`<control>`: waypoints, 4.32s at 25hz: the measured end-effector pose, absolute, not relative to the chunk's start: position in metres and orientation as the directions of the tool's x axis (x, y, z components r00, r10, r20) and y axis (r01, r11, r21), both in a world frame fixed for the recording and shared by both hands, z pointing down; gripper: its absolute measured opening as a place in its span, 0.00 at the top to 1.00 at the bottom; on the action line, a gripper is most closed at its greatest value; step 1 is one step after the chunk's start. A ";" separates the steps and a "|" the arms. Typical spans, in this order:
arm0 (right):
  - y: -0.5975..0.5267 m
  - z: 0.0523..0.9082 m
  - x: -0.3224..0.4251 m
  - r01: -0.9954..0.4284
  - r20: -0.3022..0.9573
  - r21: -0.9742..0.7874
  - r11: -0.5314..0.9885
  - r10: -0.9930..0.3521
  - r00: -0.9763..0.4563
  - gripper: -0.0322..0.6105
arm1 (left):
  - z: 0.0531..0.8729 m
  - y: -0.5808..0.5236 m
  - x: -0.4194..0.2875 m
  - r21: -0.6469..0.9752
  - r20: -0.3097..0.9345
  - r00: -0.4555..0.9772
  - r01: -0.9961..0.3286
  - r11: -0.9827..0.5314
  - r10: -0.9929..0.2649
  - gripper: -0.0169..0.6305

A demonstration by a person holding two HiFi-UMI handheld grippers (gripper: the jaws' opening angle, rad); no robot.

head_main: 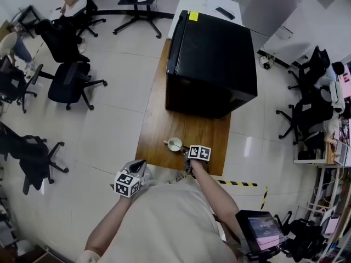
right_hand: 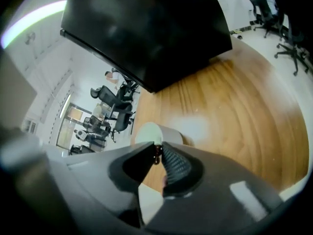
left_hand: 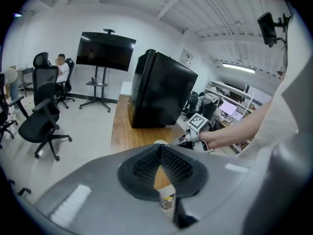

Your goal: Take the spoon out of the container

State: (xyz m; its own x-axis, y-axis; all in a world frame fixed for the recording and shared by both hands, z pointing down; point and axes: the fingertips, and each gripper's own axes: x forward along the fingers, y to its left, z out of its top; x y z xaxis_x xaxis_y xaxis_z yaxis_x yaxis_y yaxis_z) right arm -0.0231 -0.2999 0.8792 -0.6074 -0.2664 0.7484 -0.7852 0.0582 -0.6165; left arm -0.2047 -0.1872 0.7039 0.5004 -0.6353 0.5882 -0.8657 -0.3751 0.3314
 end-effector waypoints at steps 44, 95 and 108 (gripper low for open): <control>-0.273 0.965 0.074 -0.910 0.884 -0.385 0.155 -0.219 -0.412 0.88 | 0.711 -0.186 -0.161 0.288 0.651 0.525 -0.839 -0.462 -0.549 0.98; -0.186 0.581 0.016 -0.842 0.389 -0.461 0.280 -0.789 -0.475 0.83 | 0.654 -0.136 -0.245 0.399 0.409 0.622 -0.780 -0.482 -0.668 0.98; -0.075 0.570 0.116 -0.862 0.397 -0.234 0.450 -0.765 -0.507 0.86 | 0.623 -0.030 -0.127 0.316 0.424 0.590 -0.808 -0.498 -0.687 0.98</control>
State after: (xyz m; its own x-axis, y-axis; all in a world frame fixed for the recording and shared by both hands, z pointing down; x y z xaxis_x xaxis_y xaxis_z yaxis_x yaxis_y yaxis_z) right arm 0.1156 -0.0747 0.5699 -0.5071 -0.7652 0.3966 -0.8619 0.4500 -0.2339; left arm -0.1269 -0.0300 0.6233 0.5898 -0.6873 0.4240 -0.8075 -0.4980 0.3160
